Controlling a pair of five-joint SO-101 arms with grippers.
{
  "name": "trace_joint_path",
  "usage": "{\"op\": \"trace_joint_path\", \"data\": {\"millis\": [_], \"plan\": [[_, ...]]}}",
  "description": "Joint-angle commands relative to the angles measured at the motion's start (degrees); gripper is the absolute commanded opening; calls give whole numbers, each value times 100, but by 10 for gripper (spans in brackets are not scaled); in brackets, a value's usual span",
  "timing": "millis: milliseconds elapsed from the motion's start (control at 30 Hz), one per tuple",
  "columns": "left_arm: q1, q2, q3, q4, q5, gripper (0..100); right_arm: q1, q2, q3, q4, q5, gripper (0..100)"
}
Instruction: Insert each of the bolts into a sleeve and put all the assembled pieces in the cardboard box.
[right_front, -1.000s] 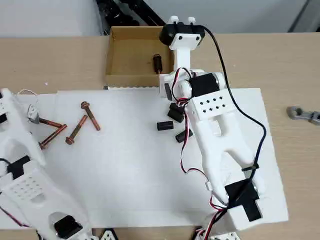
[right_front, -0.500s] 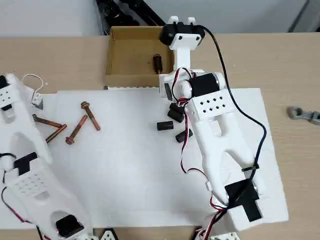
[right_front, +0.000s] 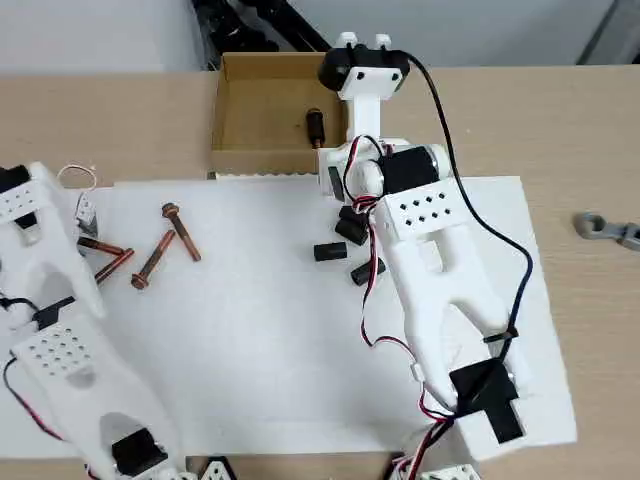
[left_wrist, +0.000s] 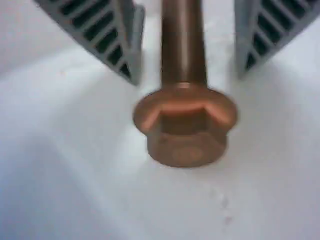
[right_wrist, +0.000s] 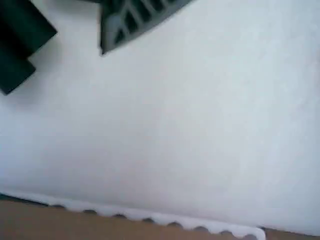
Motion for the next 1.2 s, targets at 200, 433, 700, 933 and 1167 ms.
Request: {"op": "trace_joint_path", "data": {"millis": [200,433,700,933,1167], "plan": [[-18,369,-119,-378,44,119,-48,-338,-26,13,-44,202],[-26,360,-119,-352,44,13,-48,-338,-26,13,-44,202],[-9,352,-119,-343,18,6,-48,-338,-26,13,-44,202],[88,18,-391,97,-325,6,-48,-347,-26,48,-26,202],[141,-1503,-866,721,-712,6,-22,-347,-26,1130,-26,203]]}}
